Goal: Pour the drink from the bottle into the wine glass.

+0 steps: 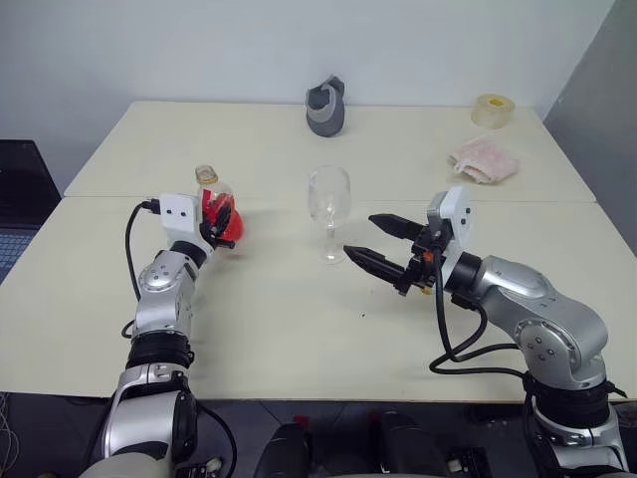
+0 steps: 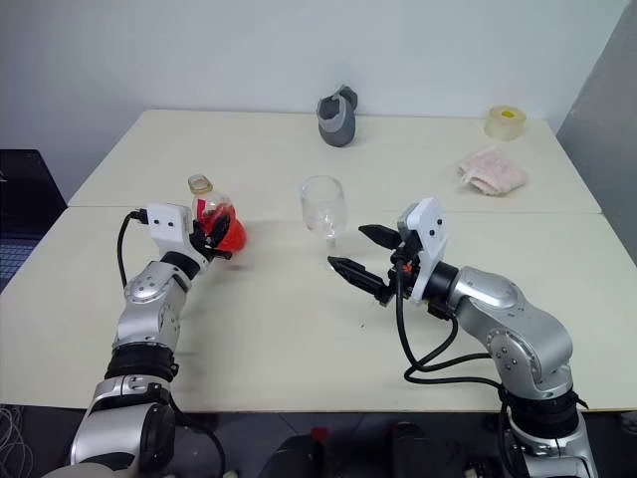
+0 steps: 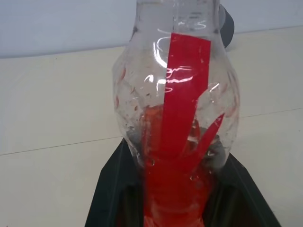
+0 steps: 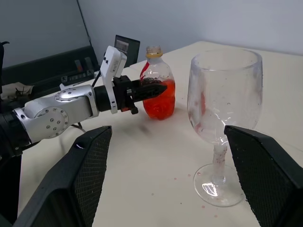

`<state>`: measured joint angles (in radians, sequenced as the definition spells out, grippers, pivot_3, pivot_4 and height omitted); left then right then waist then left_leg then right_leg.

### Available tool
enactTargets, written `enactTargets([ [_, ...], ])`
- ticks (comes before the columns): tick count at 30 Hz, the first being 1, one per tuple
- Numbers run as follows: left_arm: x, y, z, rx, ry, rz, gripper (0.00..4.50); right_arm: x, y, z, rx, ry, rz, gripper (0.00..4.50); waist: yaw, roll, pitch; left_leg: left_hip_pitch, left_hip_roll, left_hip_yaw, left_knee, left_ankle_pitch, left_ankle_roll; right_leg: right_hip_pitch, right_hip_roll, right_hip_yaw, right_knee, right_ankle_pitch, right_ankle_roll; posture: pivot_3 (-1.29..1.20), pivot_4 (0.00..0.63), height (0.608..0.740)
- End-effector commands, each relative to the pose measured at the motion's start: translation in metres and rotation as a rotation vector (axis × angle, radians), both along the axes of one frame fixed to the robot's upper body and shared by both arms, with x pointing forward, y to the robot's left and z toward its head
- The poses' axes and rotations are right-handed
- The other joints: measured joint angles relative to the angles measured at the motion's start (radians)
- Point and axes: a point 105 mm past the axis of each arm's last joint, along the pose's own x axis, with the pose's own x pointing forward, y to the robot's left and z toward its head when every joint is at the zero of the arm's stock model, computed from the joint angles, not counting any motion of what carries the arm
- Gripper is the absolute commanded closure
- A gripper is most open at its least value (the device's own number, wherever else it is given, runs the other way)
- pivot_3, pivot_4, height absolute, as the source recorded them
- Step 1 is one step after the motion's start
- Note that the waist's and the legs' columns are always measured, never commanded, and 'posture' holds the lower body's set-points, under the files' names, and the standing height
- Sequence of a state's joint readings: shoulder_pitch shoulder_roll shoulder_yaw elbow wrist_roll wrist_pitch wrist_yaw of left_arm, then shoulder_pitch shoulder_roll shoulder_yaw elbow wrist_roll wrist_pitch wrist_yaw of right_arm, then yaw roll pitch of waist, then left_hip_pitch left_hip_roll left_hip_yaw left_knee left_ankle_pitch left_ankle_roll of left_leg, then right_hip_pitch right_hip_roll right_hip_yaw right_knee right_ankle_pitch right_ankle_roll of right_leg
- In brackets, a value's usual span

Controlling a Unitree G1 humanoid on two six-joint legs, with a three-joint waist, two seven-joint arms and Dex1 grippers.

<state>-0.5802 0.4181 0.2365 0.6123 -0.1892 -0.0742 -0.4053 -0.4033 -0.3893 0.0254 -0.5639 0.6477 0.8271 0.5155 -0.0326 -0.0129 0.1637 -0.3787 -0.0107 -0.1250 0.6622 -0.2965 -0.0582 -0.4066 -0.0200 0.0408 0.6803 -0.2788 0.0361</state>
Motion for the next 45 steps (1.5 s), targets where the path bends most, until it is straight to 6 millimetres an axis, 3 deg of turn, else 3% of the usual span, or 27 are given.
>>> enactTargets([
  [1,0.001,0.001,0.016,0.033,-0.051,-0.004,3.59,-0.004,0.003,0.011,0.018,-0.058,0.010,0.43,0.000,0.000,0.000,0.000,0.000,0.000,0.000,0.000,0.000,0.000,0.000,0.000,0.000,0.000,0.000,0.00,0.150,0.740],
  [9,0.012,-0.031,0.055,0.258,-0.096,-0.152,3.61,0.001,0.002,0.017,0.018,-0.085,-0.006,0.43,0.001,0.000,0.000,-0.001,-0.007,-0.002,0.000,0.000,0.000,0.000,0.000,-0.001,0.000,0.000,0.000,0.00,0.150,0.740],
  [14,0.016,-0.065,0.084,0.510,-0.192,-0.309,3.61,0.005,0.003,0.023,0.011,-0.106,-0.020,0.43,0.001,-0.001,0.000,-0.002,-0.010,-0.004,0.001,0.001,-0.001,-0.001,-0.002,-0.001,0.000,0.000,0.000,0.00,0.150,0.740],
  [19,0.014,-0.085,0.097,0.685,-0.262,-0.436,3.61,0.014,0.005,0.028,0.017,-0.137,-0.051,0.43,-0.003,-0.001,0.000,-0.002,-0.010,-0.004,0.000,0.001,-0.001,-0.001,-0.002,-0.001,0.000,0.000,0.000,0.00,0.150,0.740],
  [27,0.019,-0.089,0.112,0.841,-0.319,-0.484,3.61,0.024,0.013,0.037,0.041,-0.177,-0.070,0.43,-0.012,-0.001,0.000,-0.004,-0.011,-0.004,0.000,0.001,0.000,-0.004,-0.002,-0.001,0.001,0.000,0.000,0.00,0.150,0.740],
  [45,0.017,-0.099,0.135,1.039,-0.434,-0.542,3.61,0.031,0.013,0.035,0.040,-0.197,-0.085,0.43,-0.020,-0.001,0.000,-0.004,-0.012,-0.004,0.001,0.000,0.000,-0.004,-0.003,-0.001,0.001,0.000,0.000,0.00,0.150,0.740],
])
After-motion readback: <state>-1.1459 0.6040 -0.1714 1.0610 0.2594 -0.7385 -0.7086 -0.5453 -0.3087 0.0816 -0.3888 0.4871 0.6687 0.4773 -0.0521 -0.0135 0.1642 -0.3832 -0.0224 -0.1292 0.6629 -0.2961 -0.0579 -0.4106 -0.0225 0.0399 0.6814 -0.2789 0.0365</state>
